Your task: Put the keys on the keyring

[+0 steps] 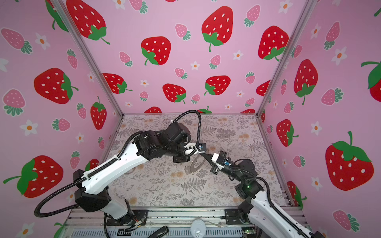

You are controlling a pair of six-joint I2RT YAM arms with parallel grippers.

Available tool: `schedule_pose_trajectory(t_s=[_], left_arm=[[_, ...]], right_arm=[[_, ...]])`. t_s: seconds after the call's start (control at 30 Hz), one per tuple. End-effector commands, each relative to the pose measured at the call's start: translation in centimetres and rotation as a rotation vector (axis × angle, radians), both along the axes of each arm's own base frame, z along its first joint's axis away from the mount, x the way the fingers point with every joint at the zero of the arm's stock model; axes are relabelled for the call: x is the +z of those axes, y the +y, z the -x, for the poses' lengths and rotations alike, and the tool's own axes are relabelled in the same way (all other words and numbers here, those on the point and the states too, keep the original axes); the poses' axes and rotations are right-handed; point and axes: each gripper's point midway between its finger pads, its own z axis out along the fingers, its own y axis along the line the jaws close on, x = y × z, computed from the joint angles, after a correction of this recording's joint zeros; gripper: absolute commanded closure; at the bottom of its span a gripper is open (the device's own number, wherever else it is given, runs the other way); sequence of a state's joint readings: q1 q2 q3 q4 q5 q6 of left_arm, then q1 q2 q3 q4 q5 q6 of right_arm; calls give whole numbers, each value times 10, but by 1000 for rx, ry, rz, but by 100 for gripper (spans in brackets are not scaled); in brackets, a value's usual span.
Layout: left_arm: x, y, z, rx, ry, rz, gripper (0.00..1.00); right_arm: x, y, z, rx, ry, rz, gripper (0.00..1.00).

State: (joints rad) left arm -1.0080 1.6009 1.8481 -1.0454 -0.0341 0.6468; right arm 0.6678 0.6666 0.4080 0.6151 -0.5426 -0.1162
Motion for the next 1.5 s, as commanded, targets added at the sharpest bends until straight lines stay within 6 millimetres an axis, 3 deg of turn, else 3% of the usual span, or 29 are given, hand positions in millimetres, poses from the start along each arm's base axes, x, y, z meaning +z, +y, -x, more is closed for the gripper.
schedule_pose_trajectory(t_s=[0.0, 0.43, 1.13, 1.47], left_arm=[[3, -1, 4, -11, 19, 32, 100], [-10, -9, 9, -45, 63, 23, 100], [18, -3, 0, -54, -23, -6, 100], [14, -1, -6, -53, -42, -65, 100]], right_arm=[[26, -6, 11, 36, -57, -91, 100], [30, -3, 7, 45, -34, -119, 100], [-10, 10, -8, 20, 21, 67, 100], [-25, 12, -21, -13, 75, 108, 97]])
